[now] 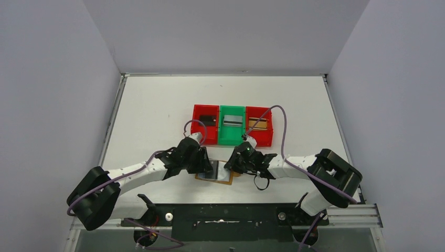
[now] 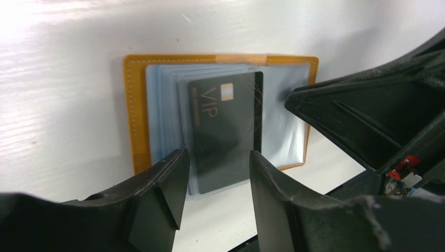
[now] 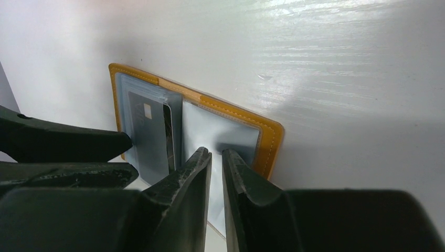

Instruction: Take the credit cards out of the card holder

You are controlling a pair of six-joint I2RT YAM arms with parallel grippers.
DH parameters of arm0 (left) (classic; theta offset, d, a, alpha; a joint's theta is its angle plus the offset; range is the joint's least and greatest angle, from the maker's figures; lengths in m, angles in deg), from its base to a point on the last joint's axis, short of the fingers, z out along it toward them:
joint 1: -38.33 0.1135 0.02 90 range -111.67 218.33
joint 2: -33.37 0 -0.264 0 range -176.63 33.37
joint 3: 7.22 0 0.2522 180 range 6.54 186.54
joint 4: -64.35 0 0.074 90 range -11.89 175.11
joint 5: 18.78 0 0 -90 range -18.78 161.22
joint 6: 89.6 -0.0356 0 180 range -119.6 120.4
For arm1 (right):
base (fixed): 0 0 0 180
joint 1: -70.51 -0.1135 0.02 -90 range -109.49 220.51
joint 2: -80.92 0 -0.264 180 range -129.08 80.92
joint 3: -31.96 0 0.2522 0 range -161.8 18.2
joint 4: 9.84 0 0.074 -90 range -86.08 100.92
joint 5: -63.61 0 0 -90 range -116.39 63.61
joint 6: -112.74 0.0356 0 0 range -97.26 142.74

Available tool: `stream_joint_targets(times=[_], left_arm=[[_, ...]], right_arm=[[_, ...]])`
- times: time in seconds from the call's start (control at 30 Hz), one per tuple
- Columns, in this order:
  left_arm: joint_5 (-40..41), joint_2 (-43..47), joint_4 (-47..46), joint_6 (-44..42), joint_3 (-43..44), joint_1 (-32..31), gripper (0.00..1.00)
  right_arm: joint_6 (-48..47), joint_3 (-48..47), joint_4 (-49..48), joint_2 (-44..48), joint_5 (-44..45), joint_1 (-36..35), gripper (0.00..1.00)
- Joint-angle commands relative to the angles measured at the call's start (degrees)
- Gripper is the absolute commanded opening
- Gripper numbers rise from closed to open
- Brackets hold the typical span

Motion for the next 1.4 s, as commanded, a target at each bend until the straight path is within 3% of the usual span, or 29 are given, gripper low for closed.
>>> stream_joint_targets(times=[0.0,0.13,0.73,0.87,1.23,1.37], left_arm=[[-1.3,0.0,-3.3,0.0,0.0,-1.9,0.44],[-1.8,-0.2,-4.4,0.7,-0.8,-1.9,0.42],[0.5,-0.5,-3.0,2.4,-2.0,-2.0,0.4],[1.1,0.3,-2.9,2.7,-2.4,-2.0,0.4],[2.8,3.0,-1.2,3.4,-2.4,-1.9,0.38],[4.7,5.1,1.4,2.9,-0.7,-0.9,0.45]], right_arm=[[-0.8,-0.3,1.1,-1.2,1.1,-0.1,0.18],[-0.4,0.0,-1.1,-0.8,0.2,-0.1,0.18],[-0.7,3.1,-16.0,0.7,-4.1,-0.7,0.52],[-1.6,1.8,-16.0,0.2,-4.4,-1.3,0.5],[-0.2,-1.0,-11.0,-2.5,-0.9,-2.3,0.3],[0.1,-1.9,-8.3,-3.6,0.3,-2.6,0.27]])
